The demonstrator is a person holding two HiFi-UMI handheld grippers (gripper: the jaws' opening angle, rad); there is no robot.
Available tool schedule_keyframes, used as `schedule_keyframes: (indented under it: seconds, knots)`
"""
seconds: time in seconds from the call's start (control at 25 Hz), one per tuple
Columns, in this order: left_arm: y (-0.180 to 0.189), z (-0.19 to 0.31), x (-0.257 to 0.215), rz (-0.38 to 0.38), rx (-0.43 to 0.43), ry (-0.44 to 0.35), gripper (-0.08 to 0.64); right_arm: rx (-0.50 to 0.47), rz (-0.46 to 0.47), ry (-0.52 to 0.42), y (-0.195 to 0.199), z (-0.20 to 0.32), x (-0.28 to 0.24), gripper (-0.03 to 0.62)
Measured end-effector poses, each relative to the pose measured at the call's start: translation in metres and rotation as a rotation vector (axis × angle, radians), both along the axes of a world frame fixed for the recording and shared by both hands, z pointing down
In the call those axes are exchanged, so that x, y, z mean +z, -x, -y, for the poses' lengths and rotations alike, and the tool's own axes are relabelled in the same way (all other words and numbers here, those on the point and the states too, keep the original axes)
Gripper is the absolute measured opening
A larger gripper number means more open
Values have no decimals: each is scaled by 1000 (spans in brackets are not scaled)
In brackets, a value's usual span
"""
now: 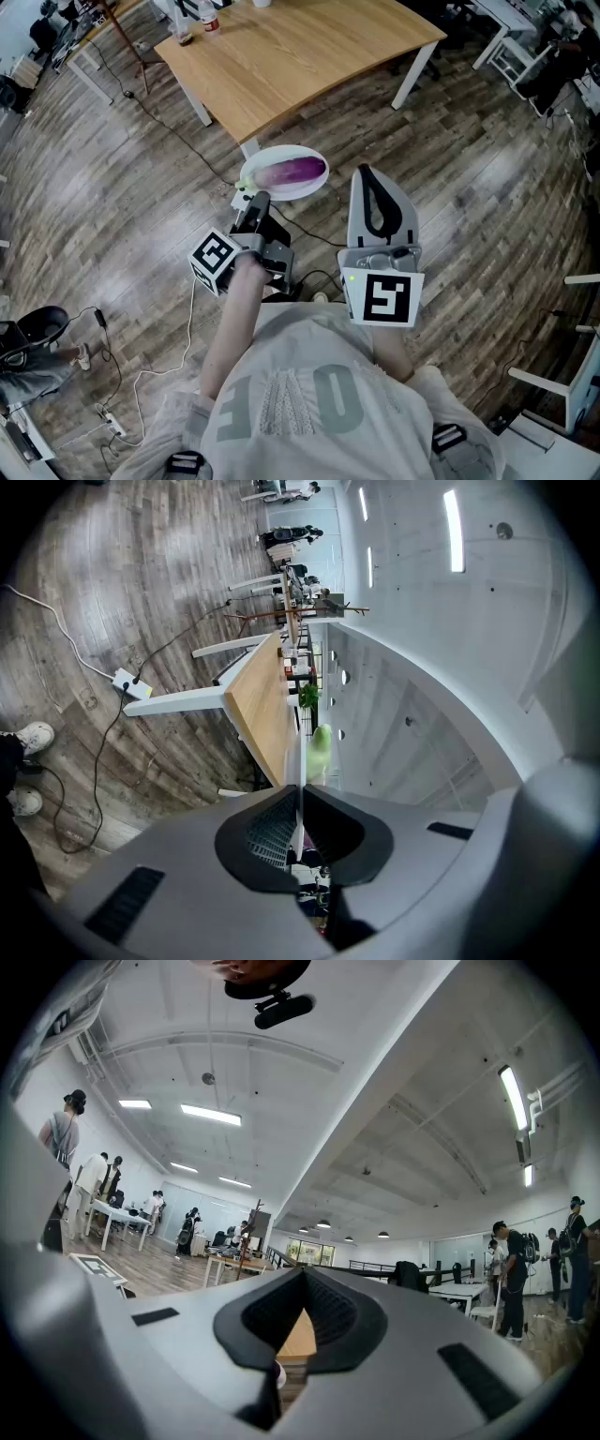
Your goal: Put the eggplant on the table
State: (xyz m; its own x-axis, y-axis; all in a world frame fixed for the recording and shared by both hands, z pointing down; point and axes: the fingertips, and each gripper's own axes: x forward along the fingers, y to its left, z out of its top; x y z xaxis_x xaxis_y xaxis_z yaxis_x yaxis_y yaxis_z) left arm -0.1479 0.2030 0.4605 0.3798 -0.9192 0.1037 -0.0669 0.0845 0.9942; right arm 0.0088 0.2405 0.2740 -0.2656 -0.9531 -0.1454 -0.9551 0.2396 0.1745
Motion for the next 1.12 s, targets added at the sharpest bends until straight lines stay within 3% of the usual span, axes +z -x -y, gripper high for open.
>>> schedule_keyframes:
  seconds: [0.36,0.84,0.96,1.12]
  knots:
    - [-2,14,2,-6,30,4,20,10,18,15,7,14,5,18]
    - [26,36,15,-10,29,14,20,18,30,45,26,36,24,18]
    - [43,53,12,-10,42,19,20,33,20,63,40,52,27,18]
    - [62,71,14,-54,40,41,21,28,-26,20,69,68,16,18]
